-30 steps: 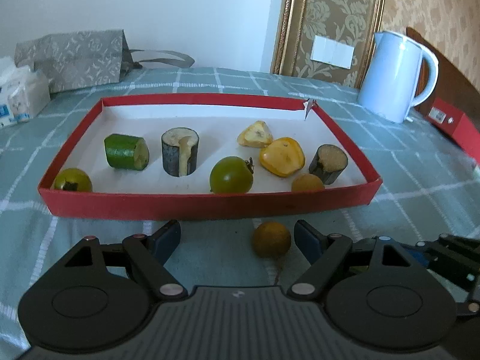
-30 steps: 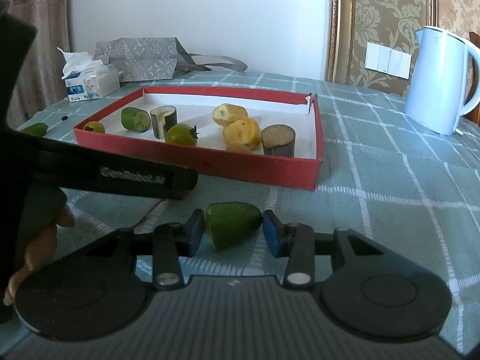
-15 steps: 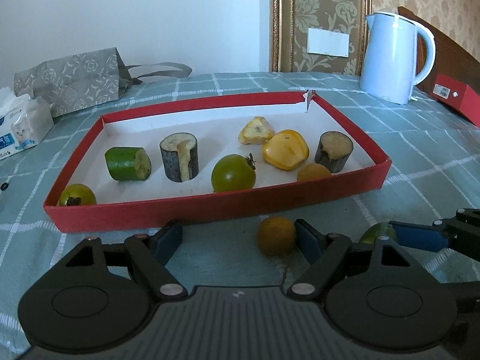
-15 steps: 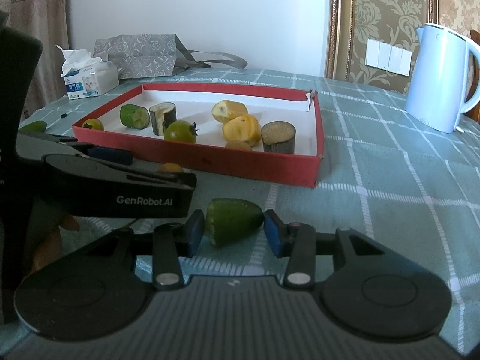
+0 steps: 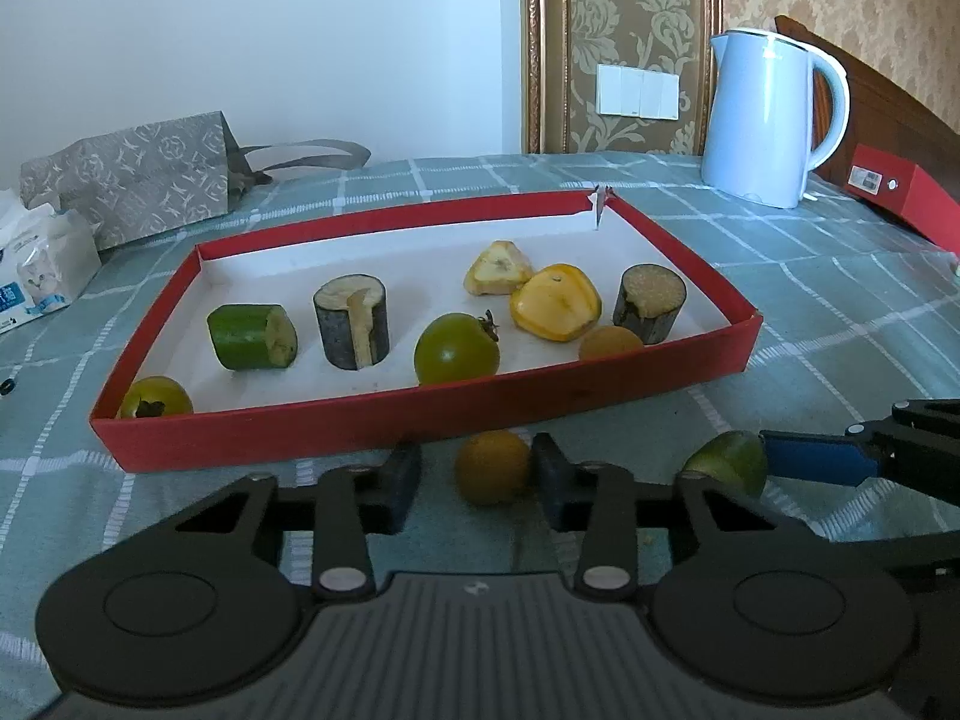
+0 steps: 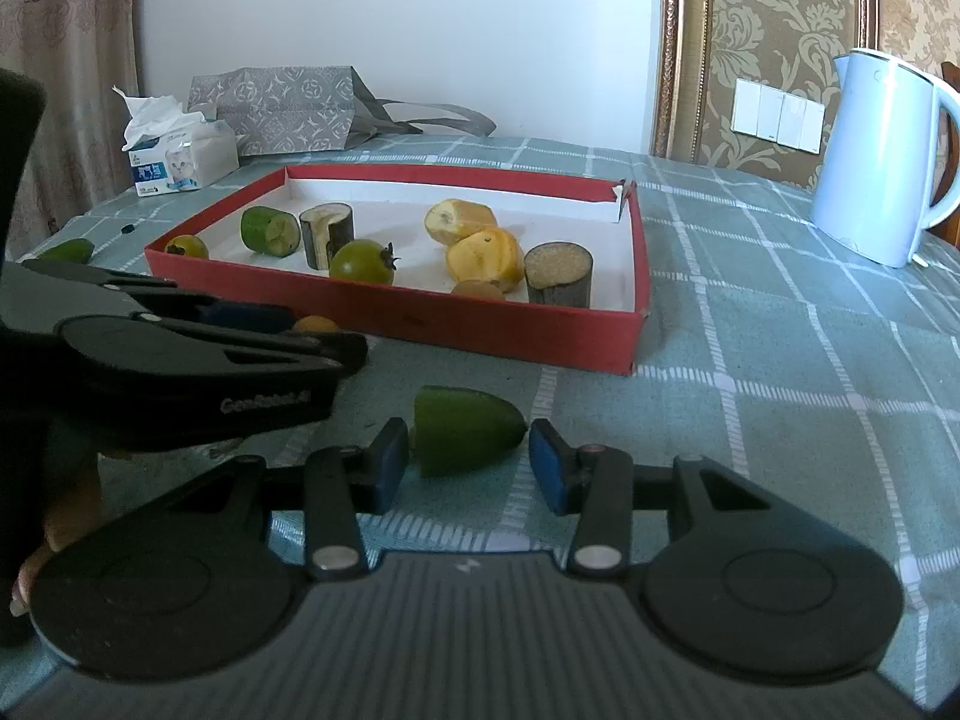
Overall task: Organize fruits
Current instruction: 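Grasp a small brown fruit on the cloth with the left gripper while the right gripper holds the cucumber chunk, then carry the brown fruit into the tray and open the left gripper while the right gripper holds the cucumber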
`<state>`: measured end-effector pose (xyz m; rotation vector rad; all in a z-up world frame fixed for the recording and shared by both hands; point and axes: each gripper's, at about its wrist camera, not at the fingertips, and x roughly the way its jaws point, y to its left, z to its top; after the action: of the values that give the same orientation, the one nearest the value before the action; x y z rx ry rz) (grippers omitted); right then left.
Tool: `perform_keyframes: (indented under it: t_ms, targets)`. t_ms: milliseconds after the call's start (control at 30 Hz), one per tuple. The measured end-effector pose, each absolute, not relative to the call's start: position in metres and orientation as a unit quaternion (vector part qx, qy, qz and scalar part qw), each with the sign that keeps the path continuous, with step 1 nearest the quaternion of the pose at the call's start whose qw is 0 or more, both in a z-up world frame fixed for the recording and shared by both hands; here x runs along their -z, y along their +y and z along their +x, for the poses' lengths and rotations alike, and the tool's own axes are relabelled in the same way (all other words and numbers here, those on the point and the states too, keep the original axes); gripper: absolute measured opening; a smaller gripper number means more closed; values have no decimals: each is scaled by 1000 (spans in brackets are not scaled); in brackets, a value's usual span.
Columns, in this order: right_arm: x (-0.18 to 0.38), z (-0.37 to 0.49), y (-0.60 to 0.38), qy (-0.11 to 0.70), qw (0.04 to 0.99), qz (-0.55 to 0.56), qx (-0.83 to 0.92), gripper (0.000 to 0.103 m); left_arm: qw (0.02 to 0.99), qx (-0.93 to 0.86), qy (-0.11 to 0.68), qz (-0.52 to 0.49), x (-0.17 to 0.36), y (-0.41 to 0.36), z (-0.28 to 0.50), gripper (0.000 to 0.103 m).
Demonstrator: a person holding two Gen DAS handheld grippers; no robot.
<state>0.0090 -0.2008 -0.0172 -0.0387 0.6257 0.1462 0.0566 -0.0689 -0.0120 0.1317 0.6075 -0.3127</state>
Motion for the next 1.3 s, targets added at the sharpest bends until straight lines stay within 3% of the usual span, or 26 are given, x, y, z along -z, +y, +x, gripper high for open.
perform_keyframes:
  t_ms: [133,233,400,600,733,1033,1300]
  targets:
    - [18,9,-200,308,948,-22,-76,47,941,154,295,62,10,-64,53,27]
    - [18,9,-201,309,948,-18,-82,52,944,152,286,63,9,-58,48,27]
    - [18,10,-200,312,945,-18,-91,74,945,153,280,68,8,-50,40,27]
    - [18,10,-197,309,947,-38,-77,74,943,158,286,67,10,-50,43,27]
    - [16,8,-202,302,951,-38,-64,86,942,155,291,65,11,-53,49,28]
    - [16,9,-216,303,951,-4,-62,87,942,157,291,53,11,-53,57,25]
    - [15,7,-216,300,951,-5,-69,81,947,159,274,51,7,-45,47,25]
